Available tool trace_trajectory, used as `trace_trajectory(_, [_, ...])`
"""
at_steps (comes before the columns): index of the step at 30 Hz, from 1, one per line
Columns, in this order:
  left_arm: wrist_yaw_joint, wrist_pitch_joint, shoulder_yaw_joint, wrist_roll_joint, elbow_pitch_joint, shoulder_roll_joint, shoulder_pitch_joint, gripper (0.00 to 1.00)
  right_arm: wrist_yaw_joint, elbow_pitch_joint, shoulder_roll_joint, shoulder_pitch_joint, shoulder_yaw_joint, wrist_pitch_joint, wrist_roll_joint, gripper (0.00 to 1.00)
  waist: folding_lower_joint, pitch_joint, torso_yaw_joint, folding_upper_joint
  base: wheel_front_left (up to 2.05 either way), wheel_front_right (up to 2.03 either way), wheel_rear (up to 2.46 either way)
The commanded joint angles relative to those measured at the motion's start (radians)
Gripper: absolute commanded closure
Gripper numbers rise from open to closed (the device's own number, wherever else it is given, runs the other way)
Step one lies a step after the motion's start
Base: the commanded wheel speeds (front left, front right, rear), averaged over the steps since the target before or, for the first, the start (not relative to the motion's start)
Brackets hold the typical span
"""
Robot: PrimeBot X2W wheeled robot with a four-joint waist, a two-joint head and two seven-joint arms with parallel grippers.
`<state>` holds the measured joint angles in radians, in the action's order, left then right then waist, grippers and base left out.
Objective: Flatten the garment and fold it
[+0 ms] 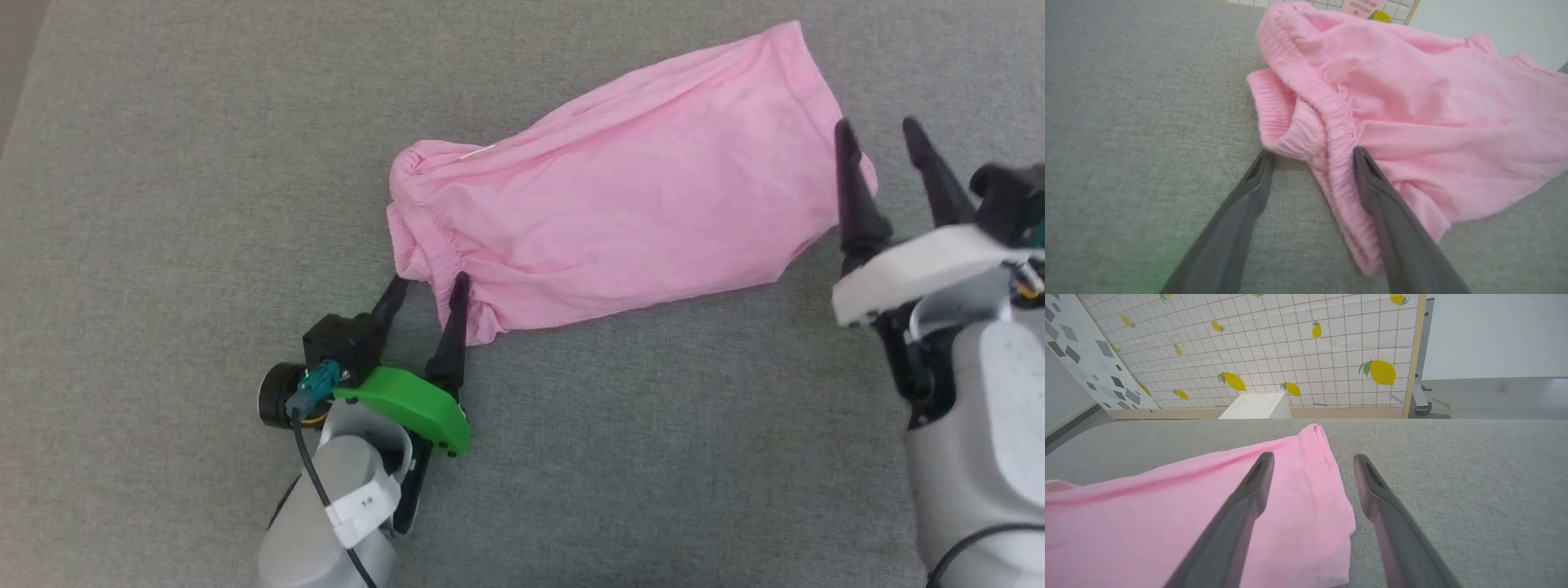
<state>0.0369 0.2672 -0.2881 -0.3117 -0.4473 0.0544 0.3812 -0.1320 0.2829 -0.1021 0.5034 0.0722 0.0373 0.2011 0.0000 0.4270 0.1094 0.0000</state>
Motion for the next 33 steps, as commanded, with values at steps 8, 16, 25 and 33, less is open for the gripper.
trace_trajectory(8, [-0.008, -0.005, -0.01, -0.001, -0.015, -0.004, 0.015, 1.0, 0.001, -0.067, 0.042, -0.118, -0.018, 0.02, 0.005, 0.0, 0.0, 0.0, -0.019, 0.0, 0.0, 0.0, 0.0])
trace_trajectory(16, [0.0, -0.005, 0.001, 0.015, 0.007, -0.004, 0.006, 1.0, 0.001, -0.062, 0.049, -0.093, 0.035, -0.024, -0.078, 0.0, 0.0, -0.002, -0.015, 0.0, 0.0, 0.0, 0.0])
trace_trajectory(25, [0.013, -0.005, -0.026, 0.01, 0.009, -0.004, 0.015, 1.0, 0.001, 0.11, 0.051, 0.079, 0.117, -0.27, -0.161, 0.0, 0.0, 0.013, 0.012, 0.0, 0.0, 0.0, 0.0])
trace_trajectory(33, [0.012, -0.005, -0.038, 0.004, 0.014, -0.004, 0.024, 1.0, 0.001, 0.169, 0.052, 0.146, 0.121, -0.521, -0.233, 0.88, 0.0, 0.019, 0.022, 0.0, 0.0, 0.0, 0.0])
